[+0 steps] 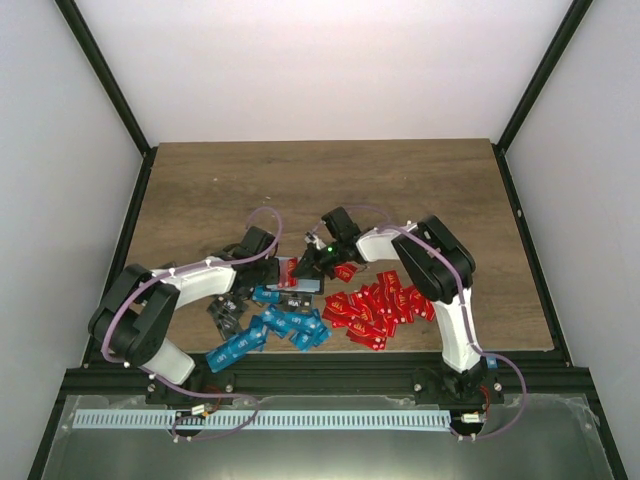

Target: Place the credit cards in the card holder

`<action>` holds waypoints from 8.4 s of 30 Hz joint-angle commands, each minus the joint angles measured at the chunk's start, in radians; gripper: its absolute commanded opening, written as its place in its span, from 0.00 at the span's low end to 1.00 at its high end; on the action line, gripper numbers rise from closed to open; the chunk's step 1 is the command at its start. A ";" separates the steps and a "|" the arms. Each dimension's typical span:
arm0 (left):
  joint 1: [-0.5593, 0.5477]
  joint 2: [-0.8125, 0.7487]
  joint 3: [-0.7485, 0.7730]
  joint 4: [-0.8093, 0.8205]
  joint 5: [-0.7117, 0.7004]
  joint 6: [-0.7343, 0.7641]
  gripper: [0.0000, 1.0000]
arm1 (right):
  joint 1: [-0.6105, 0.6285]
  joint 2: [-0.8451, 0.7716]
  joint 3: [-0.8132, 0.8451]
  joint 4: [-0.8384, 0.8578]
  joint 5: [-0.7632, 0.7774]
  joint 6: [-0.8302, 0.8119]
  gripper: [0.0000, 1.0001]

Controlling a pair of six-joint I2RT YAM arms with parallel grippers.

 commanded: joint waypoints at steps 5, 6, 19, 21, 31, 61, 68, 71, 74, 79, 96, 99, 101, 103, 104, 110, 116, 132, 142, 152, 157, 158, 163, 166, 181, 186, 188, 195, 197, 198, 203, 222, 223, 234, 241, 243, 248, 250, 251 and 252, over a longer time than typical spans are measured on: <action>0.004 -0.036 -0.033 0.023 0.061 -0.020 0.11 | 0.059 -0.004 -0.053 0.132 0.135 0.142 0.07; 0.003 -0.048 -0.031 0.014 0.056 -0.020 0.12 | 0.060 -0.007 -0.053 0.127 0.133 0.139 0.09; 0.026 -0.167 -0.045 -0.090 -0.042 -0.026 0.28 | 0.060 -0.143 0.024 -0.221 0.242 -0.087 0.32; 0.028 -0.164 -0.048 -0.083 -0.040 -0.032 0.29 | 0.060 -0.165 0.022 -0.252 0.275 -0.109 0.34; 0.051 -0.083 -0.039 -0.073 -0.063 -0.046 0.18 | 0.060 -0.186 0.004 -0.219 0.306 -0.136 0.12; 0.064 0.005 -0.071 -0.006 -0.001 0.007 0.08 | 0.079 -0.020 0.087 -0.129 0.264 -0.143 0.01; 0.063 0.015 -0.064 -0.006 0.018 0.016 0.07 | 0.086 0.007 0.111 -0.053 0.180 -0.115 0.01; 0.064 0.018 -0.061 -0.007 0.025 0.018 0.07 | 0.086 0.003 0.115 -0.032 0.159 -0.111 0.01; 0.063 0.016 -0.058 -0.011 0.025 0.018 0.07 | 0.086 -0.018 0.115 -0.044 0.154 -0.126 0.01; 0.063 -0.025 -0.038 -0.051 -0.021 0.000 0.10 | 0.081 -0.120 0.091 -0.160 0.247 -0.198 0.01; -0.084 -0.302 0.018 -0.118 0.154 0.010 0.38 | 0.068 -0.744 -0.364 -0.482 0.585 -0.128 0.25; -0.157 -0.292 0.004 -0.056 0.267 -0.010 0.42 | 0.069 -0.829 -0.434 -0.516 0.573 -0.103 0.29; -0.207 -0.281 -0.004 -0.016 0.303 -0.034 0.44 | 0.069 -0.869 -0.484 -0.535 0.577 -0.086 0.29; -0.254 -0.263 -0.015 0.031 0.350 -0.062 0.45 | 0.069 -0.902 -0.526 -0.554 0.605 -0.068 0.27; -0.276 -0.252 -0.018 0.055 0.368 -0.076 0.45 | 0.069 -0.918 -0.546 -0.562 0.624 -0.059 0.26; -0.402 -0.143 -0.013 0.152 0.423 -0.134 0.50 | 0.069 -1.023 -0.659 -0.586 0.694 0.002 0.21; -0.474 -0.034 0.017 0.178 0.402 -0.167 0.52 | 0.068 -1.111 -0.718 -0.629 0.738 0.054 0.28; -0.514 0.135 0.029 0.271 0.449 -0.208 0.54 | 0.069 -1.095 -0.811 -0.524 0.692 0.049 0.23; -0.519 0.181 0.016 0.334 0.470 -0.232 0.53 | 0.068 -1.098 -0.846 -0.505 0.671 0.054 0.09; -0.519 0.164 -0.019 0.455 0.518 -0.304 0.44 | 0.069 -1.093 -0.872 -0.477 0.654 0.061 0.05; -0.519 0.159 -0.058 0.577 0.530 -0.377 0.36 | 0.069 -1.089 -0.878 -0.468 0.651 0.063 0.04; -0.519 0.157 -0.062 0.590 0.527 -0.387 0.35 | 0.069 -1.089 -0.880 -0.467 0.650 0.064 0.04; -0.517 0.142 -0.089 0.635 0.505 -0.421 0.29 | 0.069 -1.090 -0.888 -0.459 0.647 0.066 0.04; -0.518 0.143 -0.103 0.676 0.513 -0.441 0.28 | 0.069 -1.090 -0.895 -0.451 0.644 0.068 0.03; -0.513 0.129 -0.166 0.864 0.527 -0.529 0.21 | 0.069 -1.100 -0.912 -0.432 0.631 0.079 0.01; -0.507 0.114 -0.191 0.901 0.516 -0.549 0.20 | 0.069 -1.105 -0.925 -0.419 0.622 0.087 0.01; -0.505 0.110 -0.200 0.921 0.516 -0.557 0.20 | 0.069 -1.109 -0.930 -0.416 0.618 0.089 0.01; -0.503 0.119 -0.224 1.008 0.524 -0.589 0.20 | 0.068 -1.132 -0.940 -0.410 0.607 0.095 0.01; -0.504 0.122 -0.228 1.019 0.525 -0.592 0.20 | 0.069 -1.144 -0.946 -0.399 0.598 0.098 0.01; -0.503 0.123 -0.228 1.018 0.524 -0.593 0.20 | 0.069 -1.150 -0.950 -0.391 0.590 0.100 0.01; -0.503 0.131 -0.230 1.014 0.521 -0.587 0.20 | 0.069 -1.152 -0.959 -0.344 0.550 0.104 0.01; -0.500 -0.026 -0.186 0.652 0.388 -0.384 0.04 | 0.067 -1.275 -0.819 -0.457 0.660 0.014 0.33; -0.495 -0.040 -0.172 0.608 0.394 -0.347 0.04 | 0.067 -1.286 -0.796 -0.466 0.675 -0.007 0.45; -0.336 -0.245 -0.056 0.174 0.674 -0.041 0.04 | 0.060 -1.342 -0.755 -0.178 0.523 -0.201 0.86; -0.294 -0.324 -0.015 0.086 0.850 -0.036 0.04 | 0.060 -1.361 -0.763 0.016 0.353 -0.283 0.82; -0.289 -0.334 0.000 0.063 0.871 -0.032 0.04 | 0.058 -1.360 -0.738 -0.009 0.343 -0.306 0.78; -0.287 -0.351 0.044 -0.002 0.884 0.001 0.04 | 0.047 -1.369 -0.704 -0.028 0.233 -0.336 0.71; -0.287 -0.354 0.051 -0.020 0.882 0.015 0.04 | 0.042 -1.373 -0.700 -0.031 0.191 -0.339 0.70; -0.286 -0.354 0.051 -0.020 0.886 0.016 0.04 | 0.041 -1.376 -0.700 -0.033 0.170 -0.338 0.68; -0.286 -0.353 0.052 -0.017 0.891 0.016 0.04 | 0.040 -1.380 -0.701 -0.033 0.154 -0.334 0.65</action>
